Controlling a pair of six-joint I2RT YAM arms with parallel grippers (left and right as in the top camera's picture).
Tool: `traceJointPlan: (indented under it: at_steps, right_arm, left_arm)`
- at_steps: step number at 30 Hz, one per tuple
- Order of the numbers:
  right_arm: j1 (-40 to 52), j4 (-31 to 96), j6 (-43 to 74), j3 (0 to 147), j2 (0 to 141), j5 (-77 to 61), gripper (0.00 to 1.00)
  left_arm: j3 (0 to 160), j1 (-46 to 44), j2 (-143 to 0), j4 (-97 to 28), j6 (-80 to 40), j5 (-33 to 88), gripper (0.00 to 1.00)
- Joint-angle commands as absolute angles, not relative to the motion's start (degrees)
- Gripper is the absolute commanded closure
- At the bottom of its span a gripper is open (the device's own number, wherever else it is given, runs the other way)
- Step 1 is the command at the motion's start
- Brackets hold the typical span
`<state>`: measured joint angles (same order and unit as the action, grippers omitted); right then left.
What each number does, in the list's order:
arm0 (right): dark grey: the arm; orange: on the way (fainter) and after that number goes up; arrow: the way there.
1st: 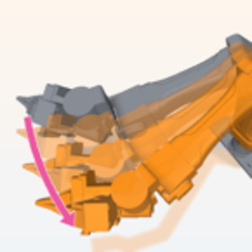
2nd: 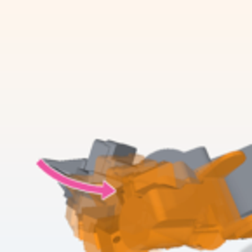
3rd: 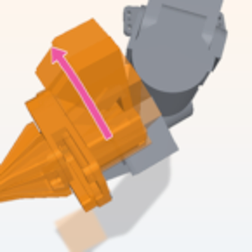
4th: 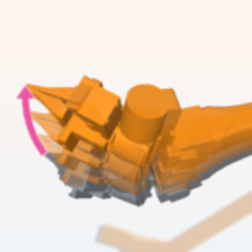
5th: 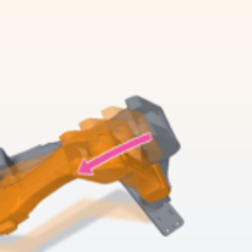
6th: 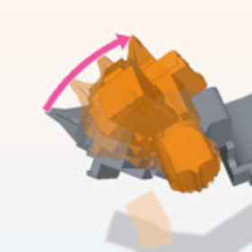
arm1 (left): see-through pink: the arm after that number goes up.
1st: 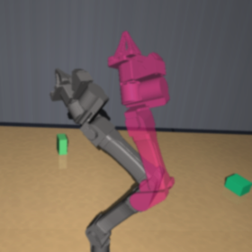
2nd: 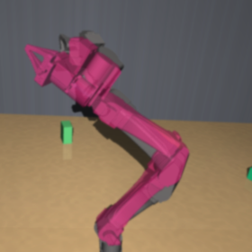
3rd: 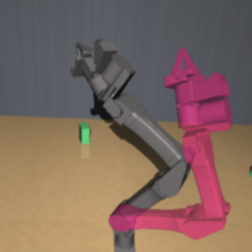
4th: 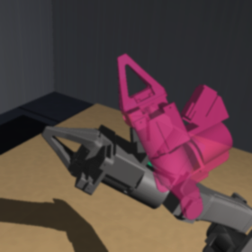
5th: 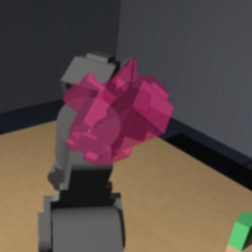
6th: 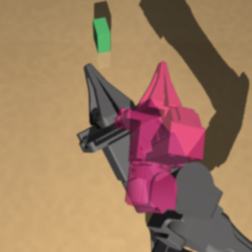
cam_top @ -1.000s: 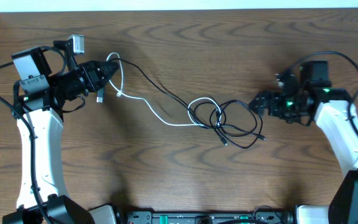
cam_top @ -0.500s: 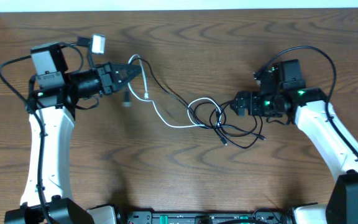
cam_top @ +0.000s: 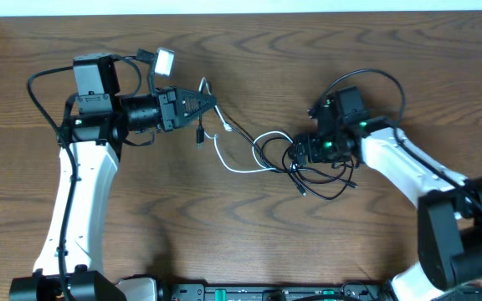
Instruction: Untangle cables
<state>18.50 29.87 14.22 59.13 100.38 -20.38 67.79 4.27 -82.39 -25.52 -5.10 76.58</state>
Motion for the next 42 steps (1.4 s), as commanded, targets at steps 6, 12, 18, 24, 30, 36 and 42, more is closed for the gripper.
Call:
traceJointPlan:
  at_steps: [6, 12, 18, 24, 30, 36, 42]
  right_arm:
    - [22.7, 26.6, 15.8, 59.2, 106.9, -20.0, 0.27]
    - [24.8, 25.3, 15.8, 59.2, 108.5, -19.6, 0.42]
    - [26.4, 27.0, 15.8, 59.2, 109.8, -14.5, 0.63]
    - [26.6, 31.7, 17.8, 59.2, 109.8, -6.9, 0.99]
    - [26.2, 35.5, 21.5, 59.2, 109.6, -4.0, 0.99]
    - [25.1, 38.4, 21.8, 59.6, 105.4, -4.1, 0.99]
    - [24.6, 37.8, 21.8, 59.7, 97.7, -4.1, 0.99]
  left_arm:
    - [68.5, 4.0, -81.1, -25.5, -5.0, 77.2, 0.88]
    - [68.5, 4.0, -81.1, -25.5, -5.0, 77.2, 0.88]
    - [68.5, 4.0, -81.1, -25.5, -4.9, 77.2, 0.88]
    - [68.5, 4.0, -81.1, -25.5, -4.9, 77.1, 0.88]
    - [68.5, 4.0, -81.1, -27.0, -4.9, 76.4, 0.84]
    - [68.5, 4.0, -81.1, -32.2, -1.4, 72.4, 0.74]
    - [68.5, 4.0, -81.1, -38.6, 6.9, 72.4, 0.57]
